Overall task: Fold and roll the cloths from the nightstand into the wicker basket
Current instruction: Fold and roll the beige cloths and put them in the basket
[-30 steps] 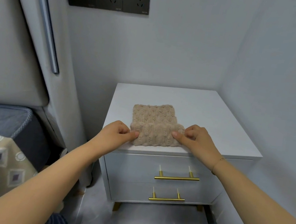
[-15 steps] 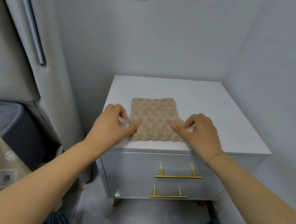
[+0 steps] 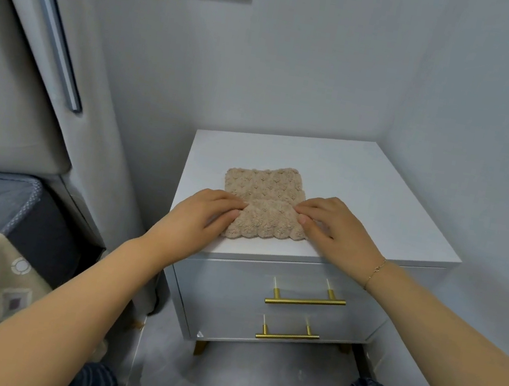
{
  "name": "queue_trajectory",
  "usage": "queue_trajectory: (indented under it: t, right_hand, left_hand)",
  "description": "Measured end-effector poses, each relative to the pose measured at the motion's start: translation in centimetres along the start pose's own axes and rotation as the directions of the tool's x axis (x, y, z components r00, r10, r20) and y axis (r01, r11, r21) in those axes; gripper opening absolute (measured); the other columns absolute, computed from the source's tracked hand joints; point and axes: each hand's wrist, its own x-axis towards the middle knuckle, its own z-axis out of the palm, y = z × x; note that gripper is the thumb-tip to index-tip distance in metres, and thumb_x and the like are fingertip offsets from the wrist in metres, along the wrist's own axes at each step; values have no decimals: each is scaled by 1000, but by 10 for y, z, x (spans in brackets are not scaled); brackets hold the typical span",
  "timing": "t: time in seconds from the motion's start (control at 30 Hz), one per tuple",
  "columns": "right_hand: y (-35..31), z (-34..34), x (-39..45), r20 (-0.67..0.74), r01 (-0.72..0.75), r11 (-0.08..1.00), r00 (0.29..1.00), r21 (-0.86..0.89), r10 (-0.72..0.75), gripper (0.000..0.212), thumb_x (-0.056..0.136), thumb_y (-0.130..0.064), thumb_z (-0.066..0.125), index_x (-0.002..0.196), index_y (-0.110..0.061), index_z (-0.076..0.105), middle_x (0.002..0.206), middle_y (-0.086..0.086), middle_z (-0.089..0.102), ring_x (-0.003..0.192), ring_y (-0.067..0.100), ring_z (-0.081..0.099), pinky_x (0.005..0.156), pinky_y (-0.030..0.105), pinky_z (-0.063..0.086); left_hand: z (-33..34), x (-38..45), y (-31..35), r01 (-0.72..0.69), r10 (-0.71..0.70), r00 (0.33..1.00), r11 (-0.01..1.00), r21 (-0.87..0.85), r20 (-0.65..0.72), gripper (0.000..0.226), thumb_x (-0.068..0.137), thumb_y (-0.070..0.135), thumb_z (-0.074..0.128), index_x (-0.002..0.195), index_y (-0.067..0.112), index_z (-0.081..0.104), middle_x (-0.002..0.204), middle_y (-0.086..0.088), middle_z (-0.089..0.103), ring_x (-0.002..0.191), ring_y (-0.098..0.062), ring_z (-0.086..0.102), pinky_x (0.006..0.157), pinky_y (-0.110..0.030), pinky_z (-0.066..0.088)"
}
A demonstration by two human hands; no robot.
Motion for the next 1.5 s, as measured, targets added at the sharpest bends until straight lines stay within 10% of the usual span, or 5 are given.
queue_trajectory:
  t: [0.33,0.57,1.03,1.23,1.5]
  right_hand:
    - [-2,-4,-21,77,29,993,997,-114,-21,72,74,-66,66,133,-27,51,128,-11,53,112,7,42,97,26,38]
    - [-14,2,-44,-38,99,992,994,-79,-102,47,78,-49,54,113,-20,66,105,-9,63,92,7,45,76,24,44]
    - [-25,-14,-37,-8,-199,929,977,313,212,14,76,-34,78,87,-31,70,82,-6,66,82,11,58,76,29,45]
    - [-22,-8,-15,29,-307,885,948,350,317,55,83,-45,68,69,5,51,61,4,41,58,12,36,59,27,26]
    - [-23,-6,10,47,-429,852,899,299,436,59,86,-45,65,52,-18,26,49,-2,22,42,8,23,46,19,22]
  left_hand:
    - [1,-19,1,-50,43,995,996,75,95,81,72,73,59,136,26,52,137,8,53,126,-11,46,108,-27,34]
    - [12,-41,17,-180,199,977,965,190,-82,40,74,16,80,112,16,68,109,1,67,97,-21,62,84,-35,52]
    - [-6,-34,32,192,-206,979,921,-339,-4,20,83,34,74,71,22,63,66,18,57,65,-3,48,59,-16,33]
    - [-1,-20,26,359,-377,925,844,-399,34,46,84,51,67,64,10,59,55,8,46,51,-6,36,53,-19,29]
    - [-4,2,27,558,-571,818,763,-326,63,64,82,59,64,52,17,25,42,8,19,40,-10,20,48,-25,18]
